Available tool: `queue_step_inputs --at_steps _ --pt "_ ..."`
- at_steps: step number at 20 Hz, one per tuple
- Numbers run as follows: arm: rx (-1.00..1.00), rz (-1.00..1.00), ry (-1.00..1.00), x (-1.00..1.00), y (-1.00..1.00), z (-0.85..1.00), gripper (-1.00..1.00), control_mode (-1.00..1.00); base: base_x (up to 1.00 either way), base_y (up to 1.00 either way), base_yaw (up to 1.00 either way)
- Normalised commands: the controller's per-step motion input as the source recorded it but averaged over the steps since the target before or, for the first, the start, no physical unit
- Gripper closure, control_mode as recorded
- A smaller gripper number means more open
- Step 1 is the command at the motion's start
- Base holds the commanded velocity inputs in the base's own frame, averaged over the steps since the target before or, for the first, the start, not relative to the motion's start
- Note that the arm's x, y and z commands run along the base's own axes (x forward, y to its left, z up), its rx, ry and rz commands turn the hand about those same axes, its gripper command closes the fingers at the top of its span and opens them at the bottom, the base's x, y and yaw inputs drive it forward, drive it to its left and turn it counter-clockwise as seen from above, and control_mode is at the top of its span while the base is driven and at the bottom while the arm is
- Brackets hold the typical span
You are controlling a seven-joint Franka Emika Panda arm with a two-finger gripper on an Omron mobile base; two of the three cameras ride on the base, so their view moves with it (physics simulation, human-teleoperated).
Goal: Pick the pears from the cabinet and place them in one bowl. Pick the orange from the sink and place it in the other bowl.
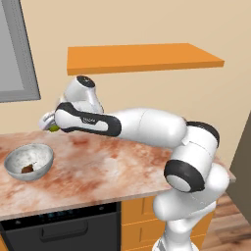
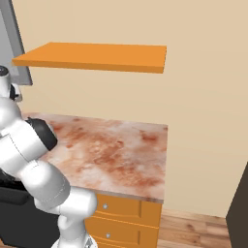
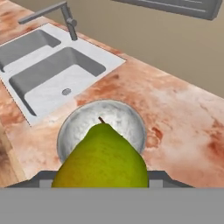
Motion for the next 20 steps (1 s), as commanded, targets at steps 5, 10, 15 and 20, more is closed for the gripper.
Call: queue_step_inputs --at_steps 5,10,15,20 --pt "0.0 -0.15 0.0 0.01 0.37 -0.39 1.0 -1.0 0.0 0.0 0.0" --pt "0.0 -0.19 0.0 0.03 0.29 -0.36 1.0 -1.0 0.0 0.0 0.0" --pt "0.0 -0.24 0.16 0.1 0.28 -0.19 1.0 -1.0 0.0 0.0 0.0" --pt "0.0 -0.2 0.14 0.04 0.22 -0.2 1.0 -1.0 0.0 0.0 0.0"
